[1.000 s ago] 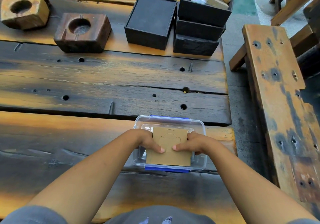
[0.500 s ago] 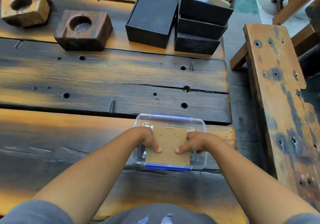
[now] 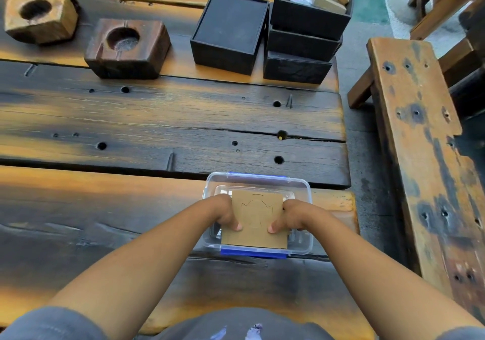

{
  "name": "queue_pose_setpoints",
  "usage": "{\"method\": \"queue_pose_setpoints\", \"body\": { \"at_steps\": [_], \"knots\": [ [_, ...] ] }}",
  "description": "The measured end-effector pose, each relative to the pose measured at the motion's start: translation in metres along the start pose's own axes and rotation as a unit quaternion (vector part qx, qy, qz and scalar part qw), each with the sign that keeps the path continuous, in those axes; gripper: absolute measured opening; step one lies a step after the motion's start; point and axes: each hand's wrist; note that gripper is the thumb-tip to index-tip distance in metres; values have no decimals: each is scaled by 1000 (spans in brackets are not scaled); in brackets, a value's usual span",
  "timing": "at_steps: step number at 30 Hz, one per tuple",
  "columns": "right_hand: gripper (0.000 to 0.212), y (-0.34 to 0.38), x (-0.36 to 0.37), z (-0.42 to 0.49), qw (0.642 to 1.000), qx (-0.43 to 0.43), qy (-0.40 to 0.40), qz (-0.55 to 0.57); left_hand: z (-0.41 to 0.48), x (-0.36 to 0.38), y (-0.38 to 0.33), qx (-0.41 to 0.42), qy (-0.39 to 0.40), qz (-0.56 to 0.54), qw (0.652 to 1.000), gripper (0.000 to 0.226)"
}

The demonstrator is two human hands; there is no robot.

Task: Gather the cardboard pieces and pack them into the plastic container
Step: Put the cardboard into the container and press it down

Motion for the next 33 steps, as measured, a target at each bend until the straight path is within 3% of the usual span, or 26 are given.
{"method": "queue_pose_setpoints", "body": {
  "at_steps": [4,9,13,16,20,22,25,26,28,30,33],
  "knots": [
    [79,-10,19,-3,993,4,-48,108,-7,17,7,-16,-81,-106,991,68],
    [62,-18,46,-4,953,12,-59,297,-13,38,11,-26,-157,-299,941,54],
    [54,-22,51,0,927,6,-40,372,-13,40,11,-22,-149,-421,895,49],
    [41,-25,51,2,904,-5,-23,427,-13,40,12,-11,-139,-443,886,46],
    [39,-25,53,0,907,-6,-13,421,-11,40,16,-12,-130,-438,889,43],
    [41,-27,52,-1,911,-10,-2,412,-12,39,18,-10,-121,-397,910,48],
    [58,-31,35,-5,912,-20,57,405,-14,32,16,10,-103,-269,958,79],
    [63,-30,26,-6,923,-19,60,378,-15,27,13,16,-93,-212,973,84],
    [64,-23,12,-7,957,-22,38,286,-16,16,6,30,-73,-110,991,70],
    [59,-14,4,-8,983,-31,4,182,-14,5,-1,21,-52,-58,997,59],
    [73,-5,1,-7,998,-14,-6,58,-8,-7,-6,-7,7,4,1000,65]
  ]
}}
Point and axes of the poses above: each hand's wrist, its own z-axis towards the middle knuckle, its own x-axis out of the palm, y = z × x, and after that the axes turned 11 degrees about x, right-handed
